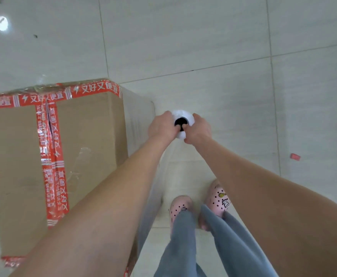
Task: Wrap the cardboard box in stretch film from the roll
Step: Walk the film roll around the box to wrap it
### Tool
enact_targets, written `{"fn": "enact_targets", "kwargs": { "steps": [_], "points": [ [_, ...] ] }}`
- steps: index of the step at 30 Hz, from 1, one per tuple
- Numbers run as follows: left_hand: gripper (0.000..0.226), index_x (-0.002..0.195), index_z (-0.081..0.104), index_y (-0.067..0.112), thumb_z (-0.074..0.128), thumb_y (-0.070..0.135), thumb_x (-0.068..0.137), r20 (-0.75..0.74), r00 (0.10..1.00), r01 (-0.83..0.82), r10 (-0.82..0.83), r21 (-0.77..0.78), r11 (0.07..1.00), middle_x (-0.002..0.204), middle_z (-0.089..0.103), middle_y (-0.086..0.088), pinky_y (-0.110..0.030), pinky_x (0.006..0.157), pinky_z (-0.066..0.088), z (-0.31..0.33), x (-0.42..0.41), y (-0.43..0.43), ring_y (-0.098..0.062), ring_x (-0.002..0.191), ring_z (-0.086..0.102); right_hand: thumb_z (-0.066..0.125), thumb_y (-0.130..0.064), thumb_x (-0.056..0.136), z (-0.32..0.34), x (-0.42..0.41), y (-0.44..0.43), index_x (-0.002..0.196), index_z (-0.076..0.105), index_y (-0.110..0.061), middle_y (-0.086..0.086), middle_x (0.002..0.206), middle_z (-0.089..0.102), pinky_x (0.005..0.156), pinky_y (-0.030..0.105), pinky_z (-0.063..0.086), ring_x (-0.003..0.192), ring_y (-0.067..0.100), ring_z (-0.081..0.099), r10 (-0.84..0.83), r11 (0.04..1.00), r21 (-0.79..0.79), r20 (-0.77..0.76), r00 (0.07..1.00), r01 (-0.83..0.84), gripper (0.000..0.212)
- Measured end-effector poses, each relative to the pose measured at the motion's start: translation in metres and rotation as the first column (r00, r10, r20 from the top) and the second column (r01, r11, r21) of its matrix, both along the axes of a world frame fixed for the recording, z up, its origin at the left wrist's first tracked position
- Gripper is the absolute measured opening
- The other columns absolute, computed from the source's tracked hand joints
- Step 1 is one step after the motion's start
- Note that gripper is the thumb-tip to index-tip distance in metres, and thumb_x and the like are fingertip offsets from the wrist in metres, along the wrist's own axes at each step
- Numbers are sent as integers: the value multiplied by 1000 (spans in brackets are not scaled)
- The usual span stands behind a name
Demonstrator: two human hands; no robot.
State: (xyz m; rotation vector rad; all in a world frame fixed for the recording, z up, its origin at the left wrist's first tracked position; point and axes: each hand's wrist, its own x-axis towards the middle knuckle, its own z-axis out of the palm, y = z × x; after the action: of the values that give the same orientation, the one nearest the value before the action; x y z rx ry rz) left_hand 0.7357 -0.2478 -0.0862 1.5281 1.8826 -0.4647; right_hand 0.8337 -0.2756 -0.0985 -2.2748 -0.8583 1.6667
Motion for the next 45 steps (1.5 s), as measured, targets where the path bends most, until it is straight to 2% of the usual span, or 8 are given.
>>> {"fn": "enact_targets", "kwargs": {
  "steps": [7, 13, 21, 26, 33, 37, 42, 45],
  "points": [
    [42, 128, 51, 16, 50, 11, 86, 21, 960, 275, -278, 89, 957, 122, 58, -7, -35, 85, 45, 5, 6, 34, -27, 112, 55, 46, -10, 85, 0, -3, 29, 116, 53, -12, 10, 110, 62, 82, 47, 55, 97, 31, 62, 30, 999, -44, -34, 999, -31, 31],
    [25, 105, 59, 10, 49, 9, 83, -19, 924, 383, -382, 69, 921, 102, 63, -10, -31, 64, 40, 0, 10, 70, -30, 91, 60, 51, -11, 82, -3, 5, 58, 119, 55, -16, 4, 100, 62, 73, 34, 51, 83, 24, 57, 78, 996, -35, 65, 995, -76, 37],
    [12, 83, 52, 14, 59, 22, 80, 89, 993, -80, 78, 24, 996, 91, 60, -5, -29, 60, 38, -11, -9, 97, -26, 83, 58, 64, -22, 79, -6, 4, 89, 134, 44, -23, 3, 125, 55, 76, 29, 44, 96, 18, 56, -100, 995, 36, 60, 993, 98, 59],
    [23, 65, 45, 13, 62, 24, 77, 182, 869, -452, 460, -86, 888, 79, 68, -12, -37, 68, 58, -12, -15, 108, -30, 72, 70, 60, -31, 82, -5, -10, 104, 135, 41, -17, -2, 89, 55, 63, 30, 48, 80, 25, 63, -145, 986, -88, -23, 989, 143, 58],
    [27, 108, 57, 16, 54, 12, 81, 180, 980, 82, -91, 52, 995, 99, 64, -4, -30, 66, 41, -9, -18, 136, -25, 92, 58, 52, -17, 81, -4, -20, 121, 113, 54, -11, 2, 82, 56, 76, 46, 57, 79, 27, 62, -124, 988, -91, -14, 992, 122, 33],
    [28, 103, 62, 16, 48, 7, 80, 114, 946, 299, -305, 64, 952, 99, 64, -5, -31, 63, 39, -7, -12, 151, -27, 92, 60, 53, -16, 79, -6, -22, 124, 107, 56, -10, 3, 82, 59, 75, 46, 57, 78, 27, 63, -129, 988, -87, 3, 992, 129, 28],
    [20, 95, 60, 12, 47, 8, 80, 92, 954, 279, -286, 82, 957, 93, 63, -8, -31, 60, 41, -7, -17, 159, -29, 83, 58, 52, -14, 77, -2, -19, 142, 96, 60, -12, 5, 80, 63, 51, 28, 44, 70, 25, 59, 45, 997, -60, 74, 996, -41, 20],
    [8, 84, 54, 16, 49, 12, 78, 110, 985, 127, -135, 71, 989, 86, 62, -4, -28, 56, 37, -8, -24, 170, -26, 77, 56, 53, -15, 77, 3, -19, 164, 103, 62, -18, 4, 90, 67, 54, 26, 39, 88, 28, 61, 173, 984, -50, 111, 979, -169, 27]
  ]
}}
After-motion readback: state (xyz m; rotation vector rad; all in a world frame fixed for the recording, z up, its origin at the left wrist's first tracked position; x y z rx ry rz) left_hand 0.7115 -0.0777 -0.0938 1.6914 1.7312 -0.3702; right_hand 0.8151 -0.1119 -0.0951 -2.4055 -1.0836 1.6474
